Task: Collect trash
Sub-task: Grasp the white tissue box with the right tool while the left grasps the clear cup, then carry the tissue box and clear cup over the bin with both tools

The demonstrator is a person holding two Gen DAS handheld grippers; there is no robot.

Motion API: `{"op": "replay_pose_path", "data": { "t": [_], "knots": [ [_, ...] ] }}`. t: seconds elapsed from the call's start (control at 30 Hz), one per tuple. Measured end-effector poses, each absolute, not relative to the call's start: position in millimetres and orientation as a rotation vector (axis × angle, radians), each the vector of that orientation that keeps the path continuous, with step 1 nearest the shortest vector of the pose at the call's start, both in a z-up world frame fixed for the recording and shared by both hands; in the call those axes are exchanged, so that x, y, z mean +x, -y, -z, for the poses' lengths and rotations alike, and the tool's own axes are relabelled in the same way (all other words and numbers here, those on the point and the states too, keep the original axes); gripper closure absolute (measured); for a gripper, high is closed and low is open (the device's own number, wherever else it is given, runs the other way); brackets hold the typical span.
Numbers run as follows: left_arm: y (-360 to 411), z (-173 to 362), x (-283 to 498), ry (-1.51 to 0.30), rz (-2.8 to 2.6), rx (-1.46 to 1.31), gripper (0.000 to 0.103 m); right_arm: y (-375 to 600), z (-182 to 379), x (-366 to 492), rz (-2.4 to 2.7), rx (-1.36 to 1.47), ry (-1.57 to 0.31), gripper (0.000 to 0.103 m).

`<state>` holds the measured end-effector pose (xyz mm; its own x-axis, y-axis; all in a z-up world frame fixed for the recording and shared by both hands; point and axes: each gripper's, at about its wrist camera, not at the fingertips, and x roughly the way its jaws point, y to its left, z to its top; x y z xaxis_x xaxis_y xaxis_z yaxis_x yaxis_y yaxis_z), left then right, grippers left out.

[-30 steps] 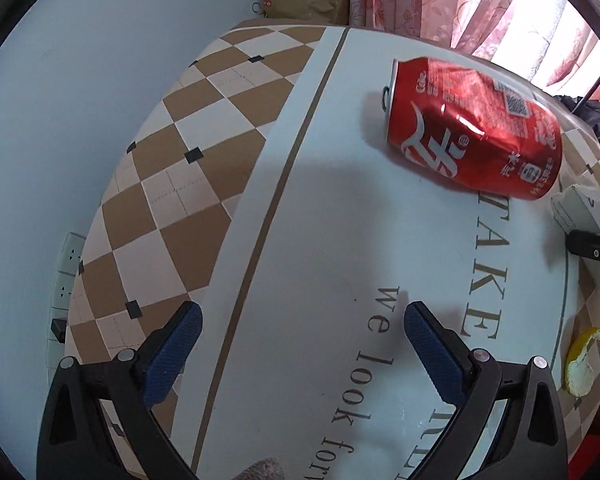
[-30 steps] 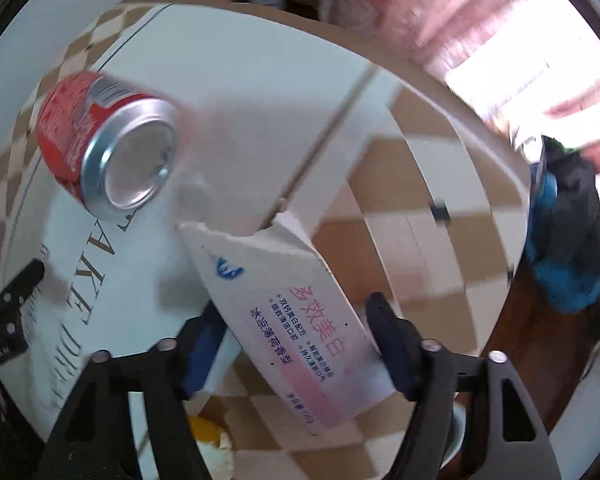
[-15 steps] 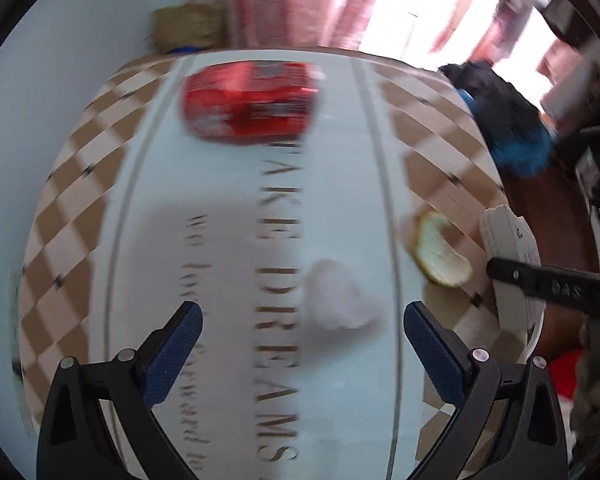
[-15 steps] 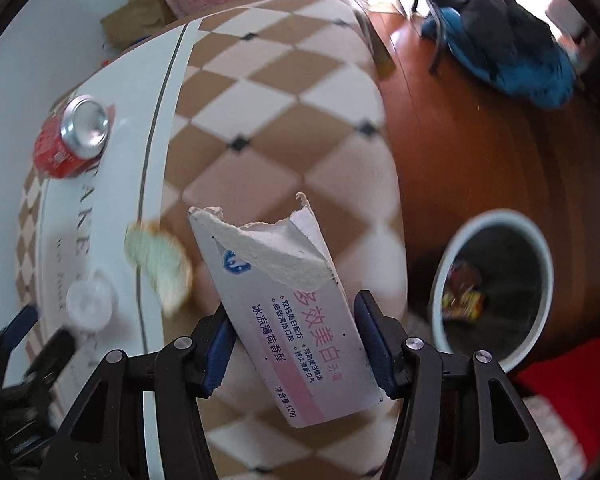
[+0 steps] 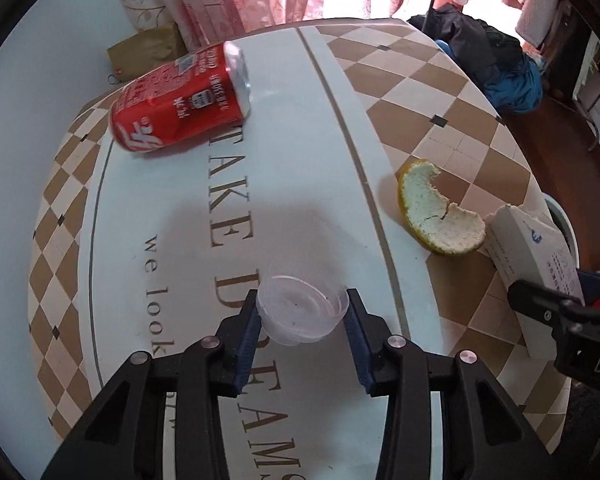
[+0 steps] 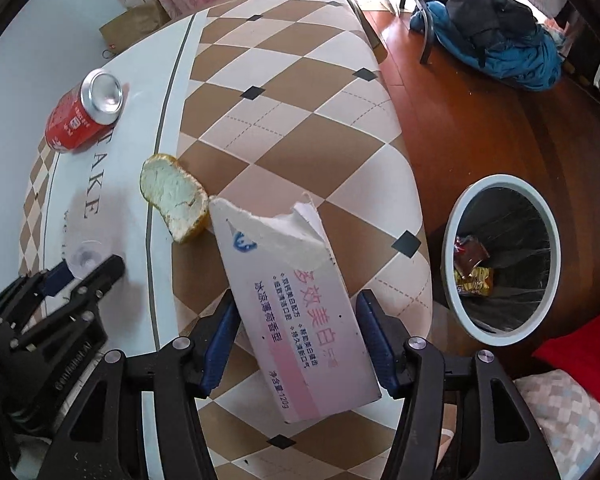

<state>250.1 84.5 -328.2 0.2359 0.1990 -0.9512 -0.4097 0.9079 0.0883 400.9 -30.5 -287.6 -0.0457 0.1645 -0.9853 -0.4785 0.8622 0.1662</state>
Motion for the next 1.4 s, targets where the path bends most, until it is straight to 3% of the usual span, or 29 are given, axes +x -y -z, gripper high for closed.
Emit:
{"op": "replay_pose_path", "data": {
  "t": [0.33,0.83,1.1,1.4],
  "knots": [
    [-79,280,211,-1.142,-0.538,-0.209,0.066,48,259,376,-0.562,-0.237,-1.462,0.047],
    [-6,180,171,-0.99,-0.509,-0.242,0.066,159,121,341,-0.605,0.034,-1.252,0.047],
    [78,147,223,-0.923,-0.346,-0.189,0.066,263,86,370,-0.491,0.164,-1.164,0.047],
    [168,186,328,-0.986,-0.151,-0.181,0.066,358,133,427,-0.333,0.177,-1.197,0.047]
  ]
}}
